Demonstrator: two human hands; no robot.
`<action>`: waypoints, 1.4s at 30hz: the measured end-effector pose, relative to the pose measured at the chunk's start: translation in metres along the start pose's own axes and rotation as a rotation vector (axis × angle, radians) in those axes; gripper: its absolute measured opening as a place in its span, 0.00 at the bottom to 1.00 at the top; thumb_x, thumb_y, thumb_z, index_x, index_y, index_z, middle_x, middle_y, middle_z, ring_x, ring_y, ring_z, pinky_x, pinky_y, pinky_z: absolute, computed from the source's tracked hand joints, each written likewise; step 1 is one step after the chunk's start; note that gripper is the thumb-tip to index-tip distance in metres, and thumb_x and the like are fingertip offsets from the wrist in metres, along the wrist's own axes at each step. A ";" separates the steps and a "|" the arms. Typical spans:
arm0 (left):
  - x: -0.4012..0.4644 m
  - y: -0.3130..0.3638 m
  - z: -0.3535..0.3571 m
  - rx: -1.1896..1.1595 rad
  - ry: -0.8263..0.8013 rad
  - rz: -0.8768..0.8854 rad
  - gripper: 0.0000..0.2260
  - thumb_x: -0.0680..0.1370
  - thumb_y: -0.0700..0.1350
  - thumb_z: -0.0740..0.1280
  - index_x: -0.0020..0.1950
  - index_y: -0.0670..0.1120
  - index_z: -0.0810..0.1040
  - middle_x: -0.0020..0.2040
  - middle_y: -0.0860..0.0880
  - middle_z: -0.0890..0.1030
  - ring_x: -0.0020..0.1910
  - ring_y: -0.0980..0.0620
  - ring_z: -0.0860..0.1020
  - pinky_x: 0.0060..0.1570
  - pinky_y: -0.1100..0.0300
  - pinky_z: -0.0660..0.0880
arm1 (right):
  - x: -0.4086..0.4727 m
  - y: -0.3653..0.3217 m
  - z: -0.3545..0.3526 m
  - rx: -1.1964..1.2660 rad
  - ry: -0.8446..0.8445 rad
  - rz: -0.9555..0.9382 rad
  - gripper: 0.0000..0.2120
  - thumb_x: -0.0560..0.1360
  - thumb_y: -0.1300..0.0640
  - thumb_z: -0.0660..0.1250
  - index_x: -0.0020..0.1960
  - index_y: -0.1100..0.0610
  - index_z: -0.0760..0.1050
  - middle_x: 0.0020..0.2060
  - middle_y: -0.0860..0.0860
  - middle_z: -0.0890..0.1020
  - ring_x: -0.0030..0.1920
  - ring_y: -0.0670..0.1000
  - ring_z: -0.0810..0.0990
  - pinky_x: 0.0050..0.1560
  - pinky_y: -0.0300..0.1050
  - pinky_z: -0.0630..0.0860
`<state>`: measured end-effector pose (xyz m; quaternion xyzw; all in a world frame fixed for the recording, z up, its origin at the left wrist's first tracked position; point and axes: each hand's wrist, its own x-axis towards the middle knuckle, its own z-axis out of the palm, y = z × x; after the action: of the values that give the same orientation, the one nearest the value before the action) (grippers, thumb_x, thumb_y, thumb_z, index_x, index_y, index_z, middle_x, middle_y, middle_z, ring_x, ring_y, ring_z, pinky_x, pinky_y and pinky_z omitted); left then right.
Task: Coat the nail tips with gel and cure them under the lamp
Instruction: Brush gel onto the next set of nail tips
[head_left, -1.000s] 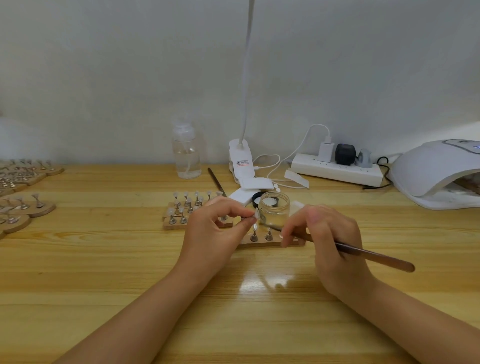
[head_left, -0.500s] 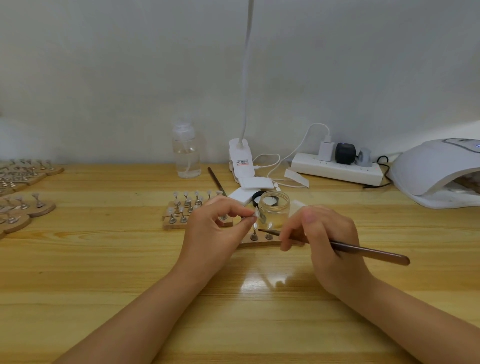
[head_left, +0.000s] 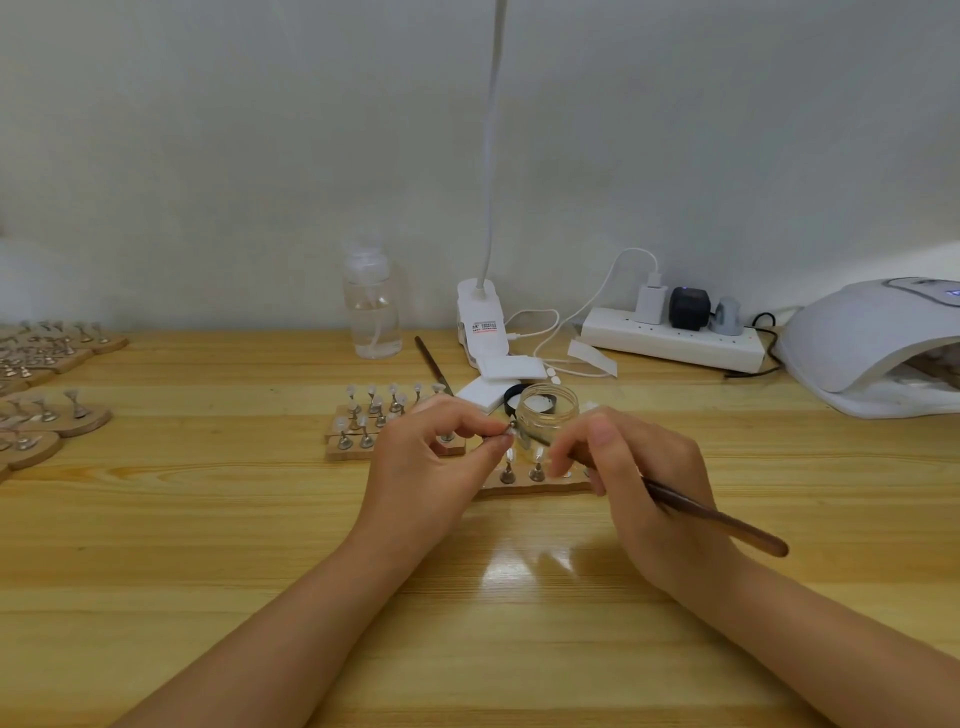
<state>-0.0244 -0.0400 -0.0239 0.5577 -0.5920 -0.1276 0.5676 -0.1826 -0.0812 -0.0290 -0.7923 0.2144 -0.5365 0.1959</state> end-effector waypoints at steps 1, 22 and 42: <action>0.000 0.000 0.000 -0.003 -0.001 -0.003 0.10 0.67 0.38 0.74 0.36 0.55 0.80 0.36 0.56 0.80 0.42 0.57 0.77 0.38 0.67 0.70 | -0.001 0.001 0.000 0.017 -0.003 -0.002 0.20 0.77 0.53 0.51 0.35 0.56 0.77 0.27 0.43 0.77 0.28 0.38 0.73 0.36 0.34 0.66; 0.001 -0.004 0.002 -0.022 0.016 0.018 0.09 0.69 0.40 0.73 0.39 0.56 0.81 0.39 0.59 0.82 0.40 0.58 0.79 0.40 0.46 0.77 | 0.000 -0.002 0.000 0.062 0.032 -0.048 0.19 0.77 0.56 0.49 0.35 0.53 0.75 0.29 0.47 0.79 0.32 0.37 0.74 0.38 0.38 0.69; 0.001 -0.005 0.001 -0.020 0.016 0.066 0.14 0.69 0.38 0.71 0.40 0.60 0.80 0.38 0.64 0.81 0.41 0.62 0.79 0.39 0.53 0.78 | 0.002 -0.003 0.000 -0.014 0.043 -0.065 0.20 0.77 0.55 0.51 0.36 0.58 0.78 0.32 0.39 0.76 0.34 0.36 0.73 0.40 0.34 0.68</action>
<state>-0.0224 -0.0433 -0.0277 0.5331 -0.6041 -0.1105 0.5819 -0.1815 -0.0796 -0.0256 -0.7885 0.1967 -0.5579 0.1682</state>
